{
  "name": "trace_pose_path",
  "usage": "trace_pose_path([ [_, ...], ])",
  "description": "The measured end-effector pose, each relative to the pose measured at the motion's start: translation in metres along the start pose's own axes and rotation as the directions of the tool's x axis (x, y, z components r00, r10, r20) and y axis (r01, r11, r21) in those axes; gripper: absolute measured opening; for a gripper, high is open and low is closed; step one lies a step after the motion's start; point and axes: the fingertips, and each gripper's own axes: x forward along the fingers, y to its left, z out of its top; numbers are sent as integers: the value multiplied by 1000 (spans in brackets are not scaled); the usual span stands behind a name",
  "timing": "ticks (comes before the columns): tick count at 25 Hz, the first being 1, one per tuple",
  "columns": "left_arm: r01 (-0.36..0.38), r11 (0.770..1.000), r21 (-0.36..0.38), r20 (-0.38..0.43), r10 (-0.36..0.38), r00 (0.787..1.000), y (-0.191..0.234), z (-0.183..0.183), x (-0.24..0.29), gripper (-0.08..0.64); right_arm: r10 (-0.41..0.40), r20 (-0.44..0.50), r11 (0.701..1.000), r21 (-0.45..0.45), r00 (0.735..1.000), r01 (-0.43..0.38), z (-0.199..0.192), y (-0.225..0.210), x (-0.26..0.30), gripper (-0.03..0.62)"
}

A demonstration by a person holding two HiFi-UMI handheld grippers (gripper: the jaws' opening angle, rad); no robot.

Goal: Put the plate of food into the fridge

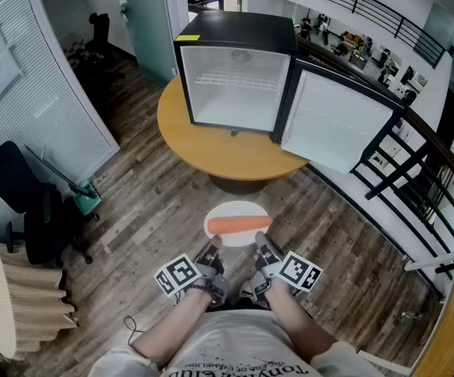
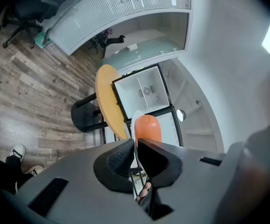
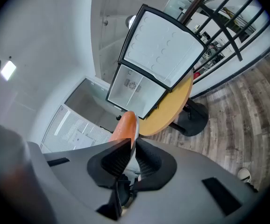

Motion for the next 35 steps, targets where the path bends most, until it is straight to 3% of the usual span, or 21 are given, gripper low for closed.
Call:
trace_pose_path([
  [21,-3,1000,-12,-15,3,1000,9,12,-10,41,-10,3,1000,17,1000,10,-16,6,7,49],
  [35,12,1000,25,-58,-11,998,18,53,-15,41,-28,43,999,36,999,26,-35,25,36,49],
])
